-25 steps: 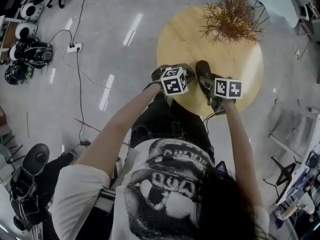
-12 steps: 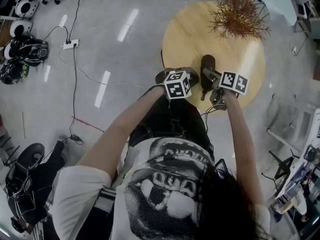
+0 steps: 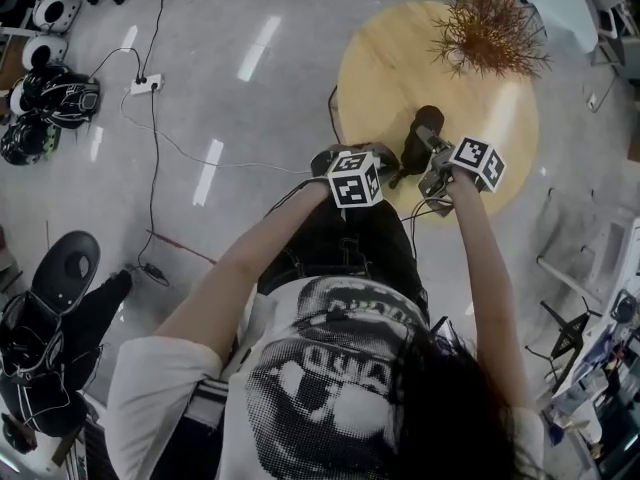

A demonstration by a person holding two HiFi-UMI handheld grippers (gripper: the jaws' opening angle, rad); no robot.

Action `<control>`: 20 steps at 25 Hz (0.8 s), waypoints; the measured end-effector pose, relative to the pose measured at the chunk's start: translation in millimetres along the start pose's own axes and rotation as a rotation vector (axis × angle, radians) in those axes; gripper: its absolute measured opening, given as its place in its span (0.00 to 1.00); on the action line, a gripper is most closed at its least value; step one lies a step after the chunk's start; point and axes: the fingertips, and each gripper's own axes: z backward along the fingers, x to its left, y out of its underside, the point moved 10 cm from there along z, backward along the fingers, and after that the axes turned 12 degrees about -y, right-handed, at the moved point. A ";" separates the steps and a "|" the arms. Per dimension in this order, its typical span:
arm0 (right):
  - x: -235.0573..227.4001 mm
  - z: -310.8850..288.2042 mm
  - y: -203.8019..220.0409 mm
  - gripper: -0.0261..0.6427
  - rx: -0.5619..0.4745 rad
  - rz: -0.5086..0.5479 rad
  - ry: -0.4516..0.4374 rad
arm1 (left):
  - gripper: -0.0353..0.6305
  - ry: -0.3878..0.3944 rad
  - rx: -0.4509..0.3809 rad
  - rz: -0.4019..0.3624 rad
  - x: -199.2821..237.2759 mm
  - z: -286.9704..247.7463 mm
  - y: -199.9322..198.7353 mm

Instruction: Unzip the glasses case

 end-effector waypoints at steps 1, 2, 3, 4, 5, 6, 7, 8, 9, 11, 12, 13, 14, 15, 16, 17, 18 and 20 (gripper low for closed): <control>-0.1 -0.1 1.2 0.47 -0.014 -0.027 -0.004 | 0.07 -0.006 -0.001 0.009 -0.9 2.2 1.8; -0.1 -0.1 2.3 0.46 -0.029 -0.052 -0.007 | 0.07 -0.012 -0.001 0.019 -1.6 4.4 3.4; 0.1 0.0 3.4 0.46 -0.044 -0.074 -0.007 | 0.07 -0.018 -0.002 0.027 -2.0 6.4 4.8; 0.5 -0.2 4.7 0.46 -0.058 -0.093 -0.007 | 0.07 -0.023 -0.001 0.035 -2.1 8.2 6.3; 1.0 -0.8 6.1 0.46 -0.072 -0.113 -0.007 | 0.07 -0.029 0.000 0.040 -2.3 9.7 7.8; 1.2 -1.7 7.6 0.46 -0.086 -0.134 -0.006 | 0.07 -0.034 0.002 0.043 -2.7 10.8 9.4; 1.1 -2.8 9.0 0.46 -0.101 -0.159 -0.008 | 0.07 -0.039 0.006 0.042 -3.3 11.6 11.0; 0.8 -4.0 10.2 0.46 -0.115 -0.185 -0.009 | 0.07 -0.044 0.009 0.040 -4.1 12.0 12.6; 0.7 -5.3 11.2 0.46 -0.128 -0.207 -0.010 | 0.07 -0.048 0.012 0.039 -4.8 12.4 14.3; 1.7 -7.9 12.6 0.46 -0.148 -0.232 -0.004 | 0.07 -0.053 0.015 0.044 -5.9 12.4 17.0; 2.6 -9.0 13.3 0.46 -0.156 -0.237 0.000 | 0.07 -0.054 0.016 0.048 -6.3 12.1 17.8; 3.3 -9.8 14.0 0.46 -0.165 -0.241 0.005 | 0.08 -0.054 0.018 0.048 -6.9 11.4 18.1; 3.8 -10.1 14.7 0.46 -0.173 -0.243 0.008 | 0.08 -0.055 0.019 0.047 -7.5 10.6 17.9; 4.1 -9.9 15.1 0.46 -0.179 -0.243 0.011 | 0.08 -0.057 0.019 0.048 -8.0 9.7 17.4; 4.1 -9.3 15.3 0.46 -0.183 -0.242 0.012 | 0.08 -0.059 0.017 0.051 -8.3 9.0 16.9; 4.1 -8.8 15.4 0.46 -0.186 -0.239 0.012 | 0.08 -0.061 0.014 0.057 -8.2 8.7 16.8; 4.2 -8.6 15.7 0.46 -0.187 -0.233 0.011 | 0.08 -0.064 0.010 0.066 -8.0 9.2 17.5; 5.5 -10.1 16.6 0.47 -0.183 -0.216 0.005 | 0.08 -0.072 0.004 0.087 -7.0 11.5 20.6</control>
